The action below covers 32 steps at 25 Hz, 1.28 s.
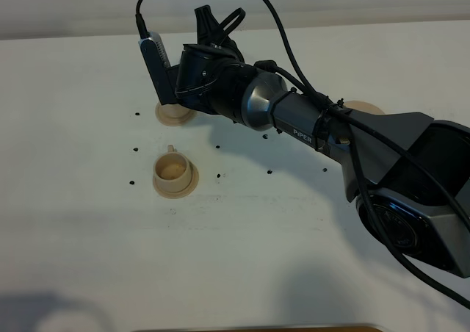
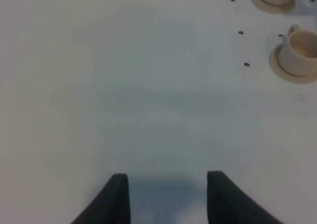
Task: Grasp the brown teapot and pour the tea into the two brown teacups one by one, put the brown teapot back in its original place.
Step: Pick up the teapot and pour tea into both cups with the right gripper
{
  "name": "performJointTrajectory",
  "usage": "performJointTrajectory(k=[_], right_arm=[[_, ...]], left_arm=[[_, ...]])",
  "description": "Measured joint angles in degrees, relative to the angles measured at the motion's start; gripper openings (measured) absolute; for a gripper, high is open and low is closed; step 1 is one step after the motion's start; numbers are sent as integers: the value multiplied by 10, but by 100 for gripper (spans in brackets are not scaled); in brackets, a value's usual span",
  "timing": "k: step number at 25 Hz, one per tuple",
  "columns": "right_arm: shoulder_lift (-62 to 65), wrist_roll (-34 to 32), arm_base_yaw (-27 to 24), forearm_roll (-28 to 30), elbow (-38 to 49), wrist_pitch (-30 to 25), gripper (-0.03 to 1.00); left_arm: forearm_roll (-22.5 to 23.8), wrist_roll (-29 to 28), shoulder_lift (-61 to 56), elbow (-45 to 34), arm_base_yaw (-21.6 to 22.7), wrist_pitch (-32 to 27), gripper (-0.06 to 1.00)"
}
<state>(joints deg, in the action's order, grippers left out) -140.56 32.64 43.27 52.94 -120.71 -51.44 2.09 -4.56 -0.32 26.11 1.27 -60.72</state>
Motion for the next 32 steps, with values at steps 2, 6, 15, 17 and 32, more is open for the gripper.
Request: performJointTrajectory(k=[2,6,15,17,32], right_arm=[[0,-4,0,-7,0,-1,9],[0,-5,0,-15,0,-4,9],[22,-37,0,-64,0,-30,9],[30,-38,0,-68,0,-48,9],[109,-74,0,-146,59,-111,9]], left_arm=[[0,0,0,0,0,0,43],[0,0,0,0,0,0,43],[0,0,0,0,0,0,43],[0,0,0,0,0,0,43],[0,0,0,0,0,0,43]])
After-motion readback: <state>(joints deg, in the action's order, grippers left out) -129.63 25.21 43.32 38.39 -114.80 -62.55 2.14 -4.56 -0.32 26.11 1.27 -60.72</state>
